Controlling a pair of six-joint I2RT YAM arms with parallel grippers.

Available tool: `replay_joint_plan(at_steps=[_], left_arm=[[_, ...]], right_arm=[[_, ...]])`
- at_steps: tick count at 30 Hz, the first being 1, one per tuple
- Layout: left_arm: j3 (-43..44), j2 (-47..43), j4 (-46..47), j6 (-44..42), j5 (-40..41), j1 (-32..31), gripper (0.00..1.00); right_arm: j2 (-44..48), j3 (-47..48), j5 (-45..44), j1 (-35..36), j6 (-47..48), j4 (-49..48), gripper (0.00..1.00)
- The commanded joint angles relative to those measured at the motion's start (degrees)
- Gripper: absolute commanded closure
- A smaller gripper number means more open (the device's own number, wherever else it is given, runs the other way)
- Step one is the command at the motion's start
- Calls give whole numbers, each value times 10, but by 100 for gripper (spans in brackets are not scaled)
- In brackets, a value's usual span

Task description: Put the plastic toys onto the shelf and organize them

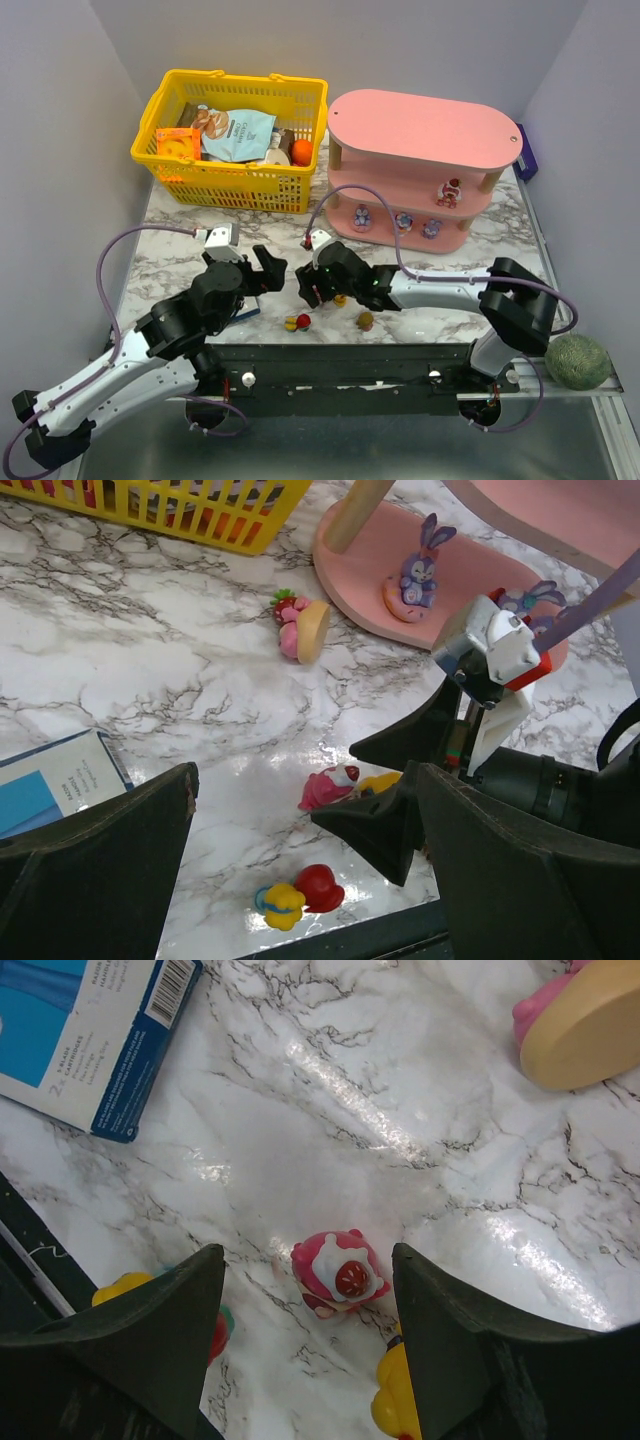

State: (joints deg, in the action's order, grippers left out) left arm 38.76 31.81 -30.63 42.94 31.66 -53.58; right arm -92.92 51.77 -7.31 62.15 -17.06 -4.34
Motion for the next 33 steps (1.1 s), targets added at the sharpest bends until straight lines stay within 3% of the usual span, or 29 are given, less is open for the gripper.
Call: replay_joint_plan(at_steps=[1, 16, 19, 26, 33], left_arm=[[12, -19, -29, -3, 31, 4, 1], [7, -27, -29, -4, 32, 4, 1], [6, -27, -30, -3, 31, 4, 1], [5, -29, -32, -3, 32, 4, 1], [4, -28, -31, -3, 32, 4, 1]], right_arm=[[-21, 25, -33, 10, 1, 13, 24], [-63, 38, -70, 17, -45, 42, 31], [-67, 39, -77, 19, -47, 42, 39], [-74, 48, -91, 20, -56, 64, 71], [-16, 44, -140, 19, -69, 84, 80]])
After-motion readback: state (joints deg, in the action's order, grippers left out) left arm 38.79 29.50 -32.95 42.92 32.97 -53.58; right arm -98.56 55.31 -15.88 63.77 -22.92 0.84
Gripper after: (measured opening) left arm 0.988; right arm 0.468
